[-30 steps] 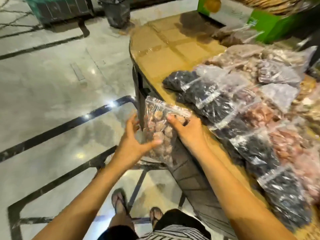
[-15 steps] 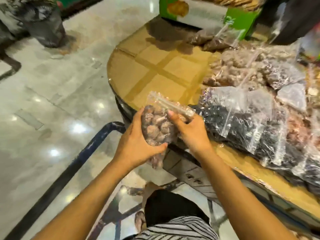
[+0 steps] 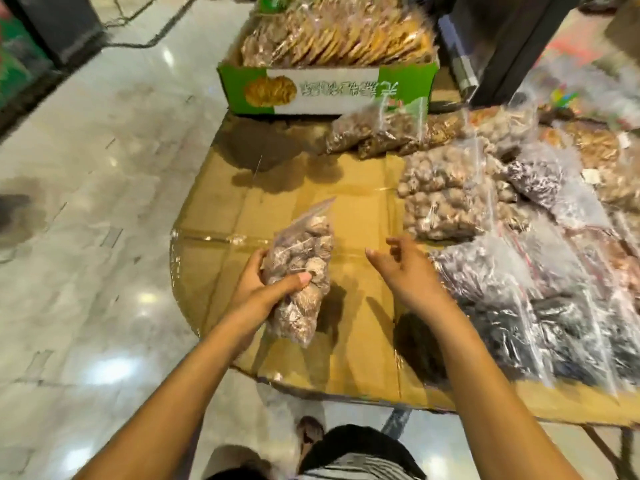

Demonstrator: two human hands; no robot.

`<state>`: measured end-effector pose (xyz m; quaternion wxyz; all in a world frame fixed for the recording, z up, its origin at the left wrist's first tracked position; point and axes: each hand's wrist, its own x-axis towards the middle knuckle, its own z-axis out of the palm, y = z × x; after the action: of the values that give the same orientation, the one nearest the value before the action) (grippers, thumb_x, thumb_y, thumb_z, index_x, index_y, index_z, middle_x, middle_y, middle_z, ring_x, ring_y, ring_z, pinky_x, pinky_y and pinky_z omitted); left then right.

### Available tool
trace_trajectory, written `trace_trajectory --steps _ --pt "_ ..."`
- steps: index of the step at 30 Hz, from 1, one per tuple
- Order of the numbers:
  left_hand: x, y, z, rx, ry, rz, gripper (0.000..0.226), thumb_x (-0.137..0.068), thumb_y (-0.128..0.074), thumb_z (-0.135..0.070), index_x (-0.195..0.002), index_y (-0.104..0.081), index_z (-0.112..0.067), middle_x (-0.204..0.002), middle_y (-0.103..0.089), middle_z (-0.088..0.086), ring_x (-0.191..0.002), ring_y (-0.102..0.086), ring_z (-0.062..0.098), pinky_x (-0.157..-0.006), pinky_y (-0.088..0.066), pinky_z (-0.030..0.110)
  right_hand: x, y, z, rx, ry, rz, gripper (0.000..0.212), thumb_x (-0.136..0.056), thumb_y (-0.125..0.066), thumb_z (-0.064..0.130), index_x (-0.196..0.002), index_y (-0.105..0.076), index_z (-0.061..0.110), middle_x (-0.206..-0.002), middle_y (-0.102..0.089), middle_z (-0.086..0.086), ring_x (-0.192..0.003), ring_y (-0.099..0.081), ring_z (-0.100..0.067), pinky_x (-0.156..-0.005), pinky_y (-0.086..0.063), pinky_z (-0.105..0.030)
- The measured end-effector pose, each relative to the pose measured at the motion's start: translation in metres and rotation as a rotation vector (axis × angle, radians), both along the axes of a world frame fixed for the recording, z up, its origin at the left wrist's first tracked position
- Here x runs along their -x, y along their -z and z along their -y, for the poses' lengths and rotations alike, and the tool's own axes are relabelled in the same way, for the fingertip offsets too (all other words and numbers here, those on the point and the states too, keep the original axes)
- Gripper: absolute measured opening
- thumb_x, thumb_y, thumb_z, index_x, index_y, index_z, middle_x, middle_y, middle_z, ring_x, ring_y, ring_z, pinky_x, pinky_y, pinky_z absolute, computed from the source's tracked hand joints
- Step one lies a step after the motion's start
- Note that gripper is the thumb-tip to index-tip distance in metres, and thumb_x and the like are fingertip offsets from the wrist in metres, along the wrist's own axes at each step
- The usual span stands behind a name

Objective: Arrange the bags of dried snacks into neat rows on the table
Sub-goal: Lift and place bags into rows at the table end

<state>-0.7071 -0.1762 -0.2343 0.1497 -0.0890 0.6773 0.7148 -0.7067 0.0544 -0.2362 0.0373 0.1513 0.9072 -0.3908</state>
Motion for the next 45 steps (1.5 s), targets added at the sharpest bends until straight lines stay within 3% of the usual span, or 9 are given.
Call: trace_trajectory --steps 6,10,14,17,19,32,37,42,45 --pt "0.093 0.019 0.005 -0.076 0.195 -0.002 0.081 -0.041 -0.078 -0.039 -0.117 -0.056 -0.019 -0.104 -0.071 0.000 -0.083 -0.070 0.011 -0.070 -0.056 0.023 0.006 0.046 0.034 -0.377 0.133 0.210 0.073 -0.085 -0.047 0.060 -0.136 -0.032 0.008 -0.133 -0.046 -0.022 -0.124 -0.043 -0.039 -0.100 -0.040 -0.045" --pt "0.146 0.028 0.019 -0.022 0.419 -0.110 0.086 -0.048 -0.082 -0.037 -0.126 -0.051 -0.018 -0.114 -0.067 -0.003 -0.096 -0.067 0.009 -0.077 -0.053 0.016 0.004 0.054 0.078 -0.302 0.463 0.298 0.079 -0.081 -0.058 0.057 -0.138 -0.031 0.009 -0.131 -0.046 -0.022 -0.120 -0.045 -0.040 -0.099 -0.040 -0.044" --pt "0.190 0.020 0.038 0.102 0.622 -0.294 0.079 -0.062 -0.088 -0.014 -0.124 -0.040 -0.027 -0.113 -0.055 -0.016 -0.097 -0.053 -0.015 -0.080 -0.040 0.002 0.009 0.046 0.123 -0.243 0.729 0.265 0.087 -0.077 -0.060 0.061 -0.140 -0.030 0.009 -0.135 -0.044 -0.020 -0.127 -0.037 -0.038 -0.106 -0.030 -0.046" --pt "0.219 0.013 0.033 0.179 0.766 -0.408 0.094 -0.058 -0.089 -0.026 -0.136 -0.036 -0.024 -0.135 -0.048 -0.005 -0.121 -0.049 0.006 -0.103 -0.039 0.024 0.012 0.034 0.143 -0.252 0.868 0.204 0.089 -0.076 -0.059 0.063 -0.142 -0.028 0.012 -0.138 -0.042 -0.018 -0.128 -0.037 -0.037 -0.106 -0.033 -0.047" --pt "0.229 0.007 0.022 0.199 0.851 -0.469 0.101 -0.058 -0.090 -0.030 -0.141 -0.032 -0.023 -0.140 -0.044 -0.003 -0.126 -0.045 0.011 -0.107 -0.038 0.032 0.014 0.026 0.148 -0.275 0.939 0.183 0.089 -0.076 -0.059 0.065 -0.142 -0.028 0.013 -0.139 -0.041 -0.016 -0.128 -0.037 -0.036 -0.105 -0.033 -0.046" --pt "0.307 0.014 -0.107 0.201 0.998 -0.799 0.097 -0.070 -0.079 -0.045 -0.147 -0.023 -0.025 -0.148 -0.036 0.001 -0.134 -0.035 0.016 -0.109 -0.031 0.033 0.046 0.017 0.149 -0.274 1.069 0.203 0.085 -0.082 -0.052 0.064 -0.146 -0.021 0.017 -0.146 -0.035 -0.012 -0.135 -0.028 -0.031 -0.110 -0.027 -0.044" --pt "0.344 0.051 -0.179 0.448 1.246 -0.965 0.097 -0.083 -0.066 -0.045 -0.152 -0.002 -0.021 -0.156 -0.018 0.016 -0.141 -0.021 0.033 -0.111 -0.023 0.042 0.101 0.011 0.107 -0.410 1.189 0.240 0.081 -0.083 -0.048 0.066 -0.142 -0.026 0.014 -0.139 -0.041 -0.013 -0.128 -0.034 -0.031 -0.105 -0.032 -0.043" --pt "0.366 0.067 -0.188 0.597 1.463 -1.032 0.096 -0.083 -0.048 -0.065 -0.152 0.005 -0.023 -0.159 -0.002 0.018 -0.145 -0.008 0.034 -0.114 -0.017 0.045 0.169 0.030 0.106 -0.231 1.385 0.225 0.078 -0.084 -0.051 0.062 -0.142 -0.026 0.016 -0.143 -0.040 -0.014 -0.131 -0.034 -0.034 -0.107 -0.030 -0.044" --pt "0.379 0.041 -0.203 0.435 1.399 -1.027 0.099 -0.078 -0.033 -0.074 -0.151 -0.005 -0.013 -0.157 -0.010 0.018 -0.143 -0.013 0.037 -0.115 -0.020 0.048 0.196 0.039 0.108 -0.135 1.439 0.263 0.078 -0.085 -0.053 0.059 -0.141 -0.028 0.012 -0.142 -0.041 -0.016 -0.130 -0.034 -0.034 -0.107 -0.030 -0.041"
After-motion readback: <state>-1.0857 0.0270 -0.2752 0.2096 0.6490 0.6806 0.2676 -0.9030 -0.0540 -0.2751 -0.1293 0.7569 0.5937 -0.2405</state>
